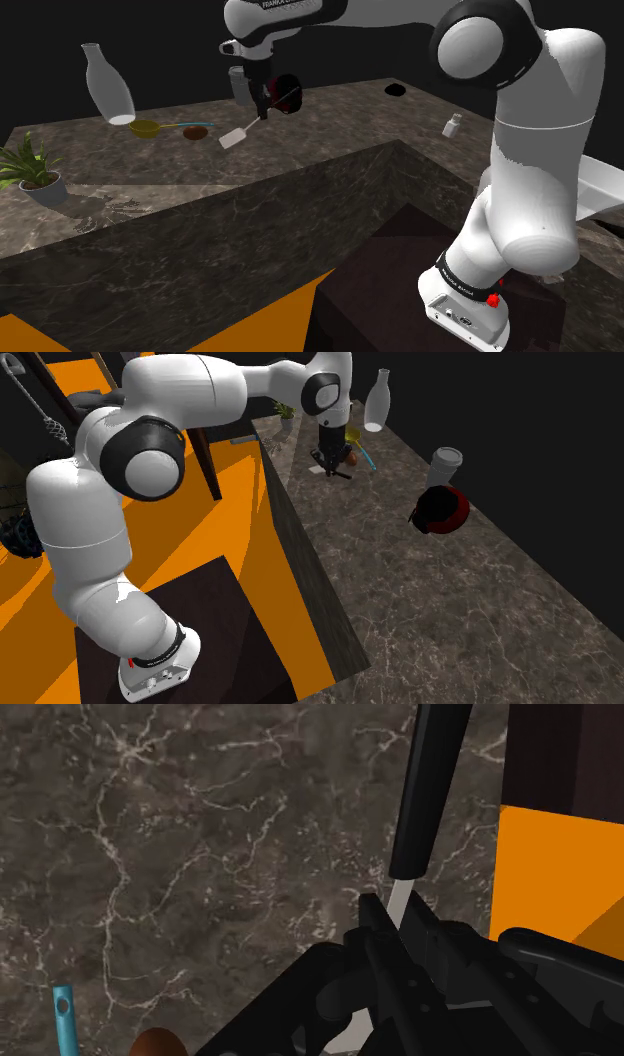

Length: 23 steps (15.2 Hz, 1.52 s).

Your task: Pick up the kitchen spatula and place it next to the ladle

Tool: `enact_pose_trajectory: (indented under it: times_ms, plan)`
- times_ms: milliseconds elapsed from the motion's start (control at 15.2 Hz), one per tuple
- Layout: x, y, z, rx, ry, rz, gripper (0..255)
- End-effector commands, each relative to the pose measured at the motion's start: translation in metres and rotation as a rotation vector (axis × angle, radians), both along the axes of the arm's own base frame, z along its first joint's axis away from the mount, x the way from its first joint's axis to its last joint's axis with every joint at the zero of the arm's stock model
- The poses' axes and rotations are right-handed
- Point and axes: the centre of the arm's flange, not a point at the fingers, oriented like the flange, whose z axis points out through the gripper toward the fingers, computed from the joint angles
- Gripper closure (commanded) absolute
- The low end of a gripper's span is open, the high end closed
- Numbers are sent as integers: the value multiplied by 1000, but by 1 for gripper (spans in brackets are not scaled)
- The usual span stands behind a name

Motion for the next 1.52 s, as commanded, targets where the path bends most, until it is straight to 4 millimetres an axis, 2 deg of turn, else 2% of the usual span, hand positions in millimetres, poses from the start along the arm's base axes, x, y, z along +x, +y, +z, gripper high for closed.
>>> enact_pose_trajectory:
  times_ms: [0,198,1452]
  plan:
    - [9,24,-1,0,0,-1,255]
    - [23,60,-1,0,0,-1,255]
    - [23,60,-101,0,0,-1,255]
